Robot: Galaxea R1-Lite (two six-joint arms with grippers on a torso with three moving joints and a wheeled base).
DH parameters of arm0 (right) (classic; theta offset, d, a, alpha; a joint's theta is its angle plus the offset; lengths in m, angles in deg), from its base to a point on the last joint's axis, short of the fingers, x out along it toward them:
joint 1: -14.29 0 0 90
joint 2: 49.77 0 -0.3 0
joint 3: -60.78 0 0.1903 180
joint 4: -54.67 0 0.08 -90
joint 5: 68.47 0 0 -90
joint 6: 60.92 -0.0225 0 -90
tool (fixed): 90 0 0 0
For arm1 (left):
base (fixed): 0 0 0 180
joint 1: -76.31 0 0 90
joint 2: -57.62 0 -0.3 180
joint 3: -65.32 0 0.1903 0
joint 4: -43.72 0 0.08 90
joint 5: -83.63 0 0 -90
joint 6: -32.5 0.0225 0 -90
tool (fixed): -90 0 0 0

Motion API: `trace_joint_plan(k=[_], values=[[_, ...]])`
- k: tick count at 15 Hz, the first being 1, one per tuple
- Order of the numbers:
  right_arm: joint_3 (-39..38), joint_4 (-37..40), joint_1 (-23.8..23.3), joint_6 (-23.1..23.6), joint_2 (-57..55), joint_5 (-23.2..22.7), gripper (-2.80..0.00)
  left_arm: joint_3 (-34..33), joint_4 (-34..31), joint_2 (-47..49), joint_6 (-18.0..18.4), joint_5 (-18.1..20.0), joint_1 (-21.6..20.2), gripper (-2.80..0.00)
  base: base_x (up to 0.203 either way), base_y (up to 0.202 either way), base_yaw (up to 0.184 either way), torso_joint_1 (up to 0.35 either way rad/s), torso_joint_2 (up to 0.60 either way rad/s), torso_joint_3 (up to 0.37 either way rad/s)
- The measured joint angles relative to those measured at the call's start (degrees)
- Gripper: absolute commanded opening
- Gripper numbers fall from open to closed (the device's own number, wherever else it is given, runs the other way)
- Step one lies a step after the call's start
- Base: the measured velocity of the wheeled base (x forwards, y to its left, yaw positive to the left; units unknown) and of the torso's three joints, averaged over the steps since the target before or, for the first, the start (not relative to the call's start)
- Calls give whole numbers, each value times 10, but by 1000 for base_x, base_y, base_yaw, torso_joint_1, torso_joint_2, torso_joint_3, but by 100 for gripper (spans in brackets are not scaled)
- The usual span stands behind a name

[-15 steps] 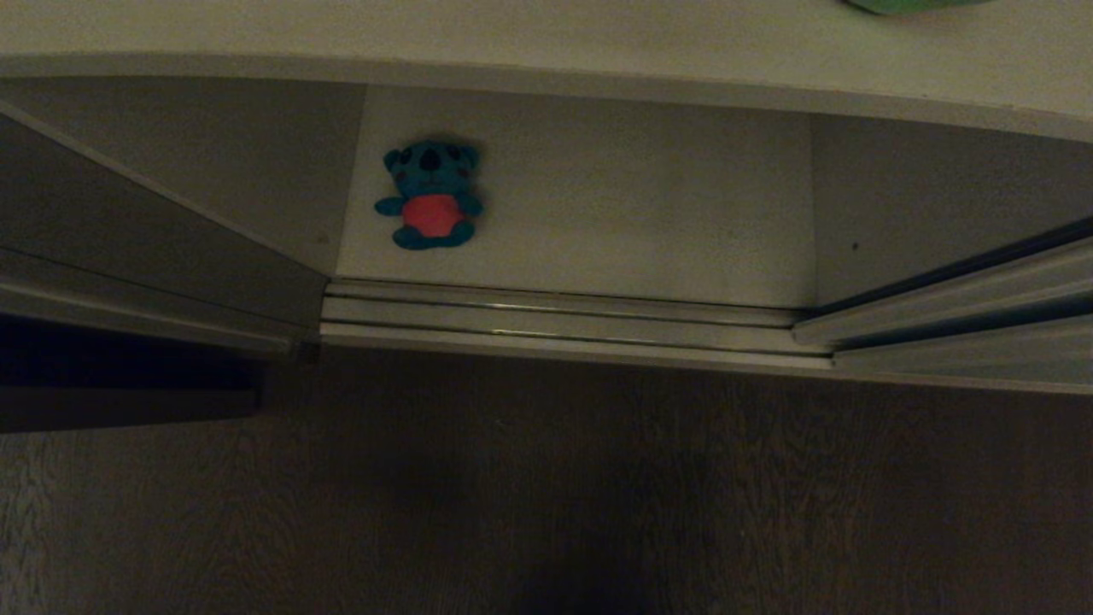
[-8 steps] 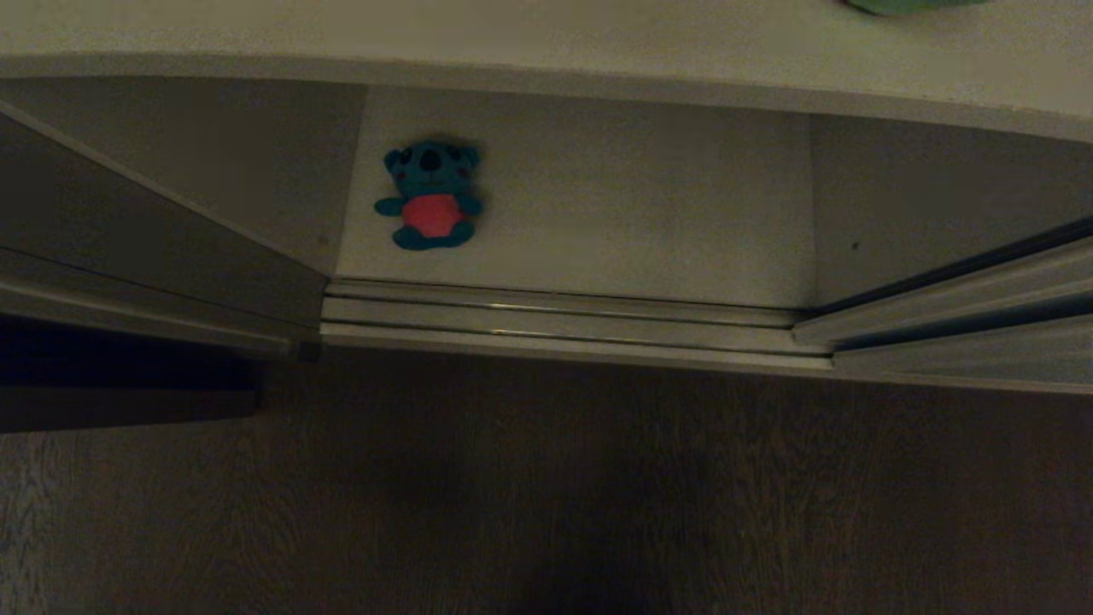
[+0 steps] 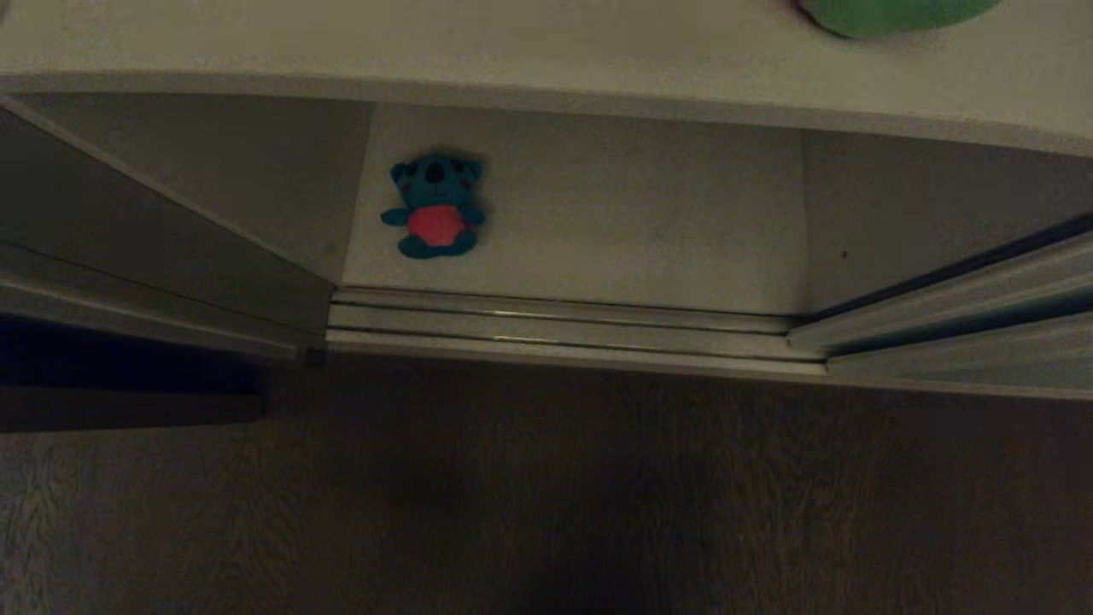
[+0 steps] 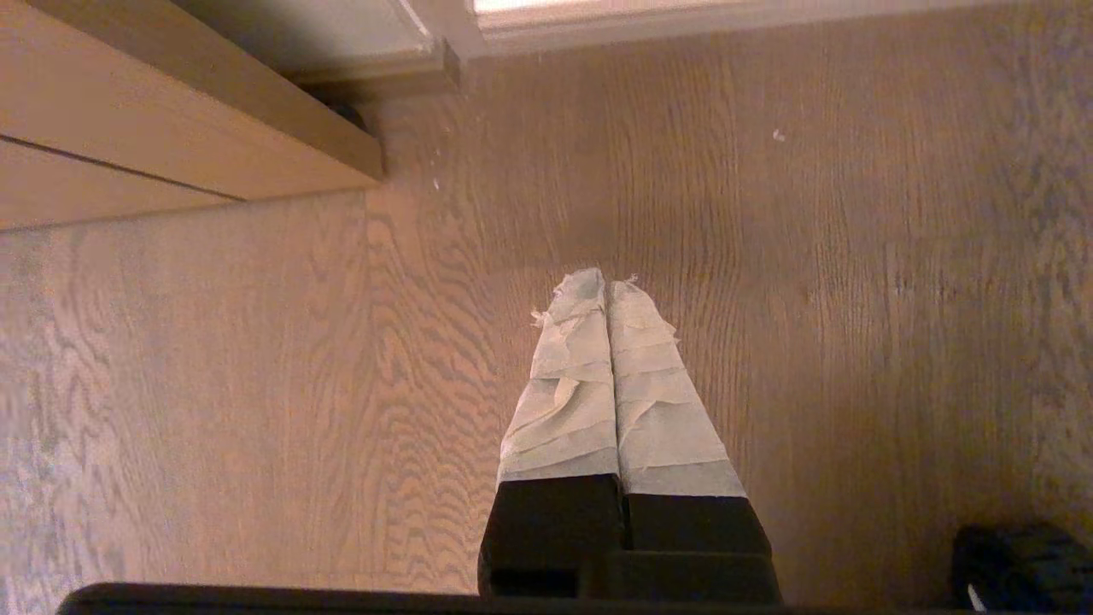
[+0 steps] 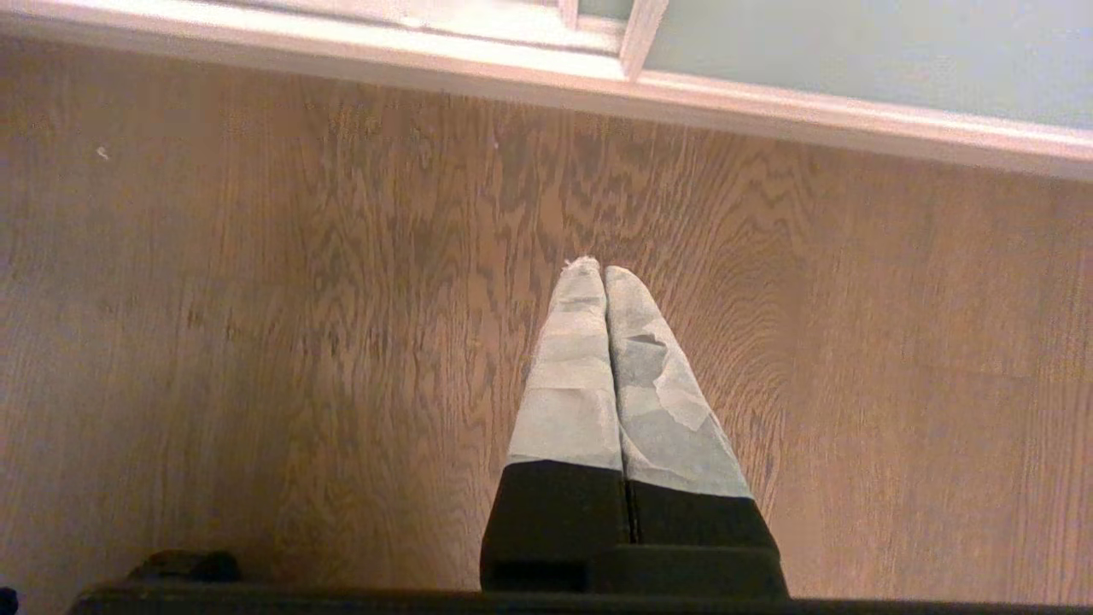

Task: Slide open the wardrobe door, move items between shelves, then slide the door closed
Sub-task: Place the green doll on the lower shelf

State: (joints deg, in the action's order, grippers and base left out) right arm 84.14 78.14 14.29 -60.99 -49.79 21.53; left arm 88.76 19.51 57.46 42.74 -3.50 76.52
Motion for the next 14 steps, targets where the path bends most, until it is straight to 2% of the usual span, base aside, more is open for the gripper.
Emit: trace_joint_plan(k=[5, 14], values=[[0, 0, 0, 0, 0, 0, -280, 0, 0, 0, -21, -7, 0, -280, 0, 0, 0, 1, 4, 195], [0, 0, 0, 0, 0, 0, -280, 0, 0, 1, -18, -8, 0, -280, 0, 0, 0, 0, 4, 204]])
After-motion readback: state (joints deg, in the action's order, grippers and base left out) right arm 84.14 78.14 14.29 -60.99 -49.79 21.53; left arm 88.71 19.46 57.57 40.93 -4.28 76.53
